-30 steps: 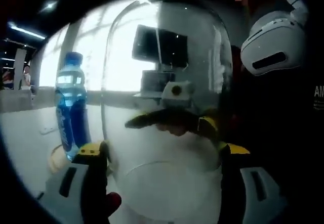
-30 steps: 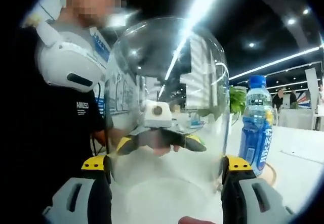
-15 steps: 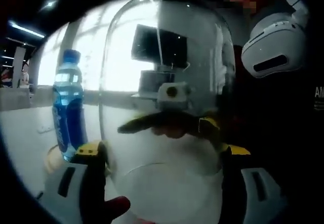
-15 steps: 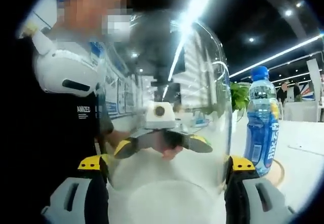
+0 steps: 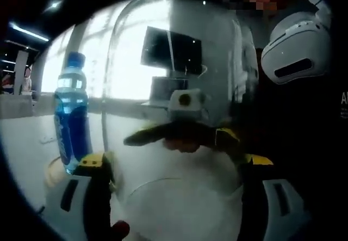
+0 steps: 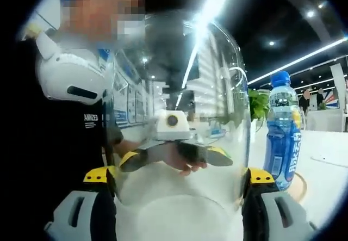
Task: Open the cover put in the Mizone put the cover back on
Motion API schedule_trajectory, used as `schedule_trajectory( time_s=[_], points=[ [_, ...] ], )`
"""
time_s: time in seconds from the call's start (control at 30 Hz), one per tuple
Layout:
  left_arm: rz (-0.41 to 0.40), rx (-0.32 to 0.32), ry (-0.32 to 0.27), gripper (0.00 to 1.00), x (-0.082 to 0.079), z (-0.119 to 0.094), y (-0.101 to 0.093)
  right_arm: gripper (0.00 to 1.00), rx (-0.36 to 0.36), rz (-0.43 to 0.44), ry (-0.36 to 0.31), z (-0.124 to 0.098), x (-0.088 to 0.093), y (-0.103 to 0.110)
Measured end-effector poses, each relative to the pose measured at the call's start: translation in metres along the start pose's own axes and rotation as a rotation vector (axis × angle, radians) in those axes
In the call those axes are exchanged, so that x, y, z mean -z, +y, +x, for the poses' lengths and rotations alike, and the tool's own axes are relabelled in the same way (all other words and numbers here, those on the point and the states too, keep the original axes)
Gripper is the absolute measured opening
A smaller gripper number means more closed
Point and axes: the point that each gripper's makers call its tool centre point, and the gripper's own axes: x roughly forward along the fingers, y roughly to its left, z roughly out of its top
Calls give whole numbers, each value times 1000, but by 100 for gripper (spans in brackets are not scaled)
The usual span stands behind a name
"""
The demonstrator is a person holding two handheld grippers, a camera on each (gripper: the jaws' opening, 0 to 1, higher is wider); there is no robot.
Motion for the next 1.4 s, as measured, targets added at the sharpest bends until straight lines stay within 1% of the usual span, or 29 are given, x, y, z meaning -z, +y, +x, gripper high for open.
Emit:
schedule_trajectory(
  time_s=[0.13,0.23,0.27,0.37,0.43,0.6,0.7,0.9,1.03,1.17,1.23,1.27,1.4],
  points=[
    [-4,0,-5,85,-1,1,0,90,-11,-6,74,1,3,0],
    [-2,-4,-2,85,-1,1,-1,90,-19,-6,115,2,4,0],
    [-1,-5,0,85,-1,1,-1,90,-21,-7,116,2,5,0],
    [0,-8,3,86,0,1,-1,90,-23,-6,90,2,5,0],
    [1,-6,-1,86,-1,1,-2,90,-19,-7,69,3,5,0],
    [-1,2,-3,86,-1,1,-3,90,2,-10,44,4,4,0],
    [-1,1,-3,86,-1,1,-4,90,5,-14,53,4,4,0],
    [1,-3,1,86,-1,1,-4,90,8,-16,39,6,4,0],
    [1,-5,9,86,-1,0,-4,91,5,-13,49,7,4,-1],
    [-1,-3,8,86,-1,0,-4,91,6,-11,43,8,4,-1],
    [-11,0,6,86,-2,-1,-4,91,10,0,39,10,2,-1],
    [-25,2,14,86,-3,-1,-4,91,12,10,35,11,0,-1],
    [-56,4,13,86,-4,-3,-6,91,13,45,56,14,-4,1]
  ],
)
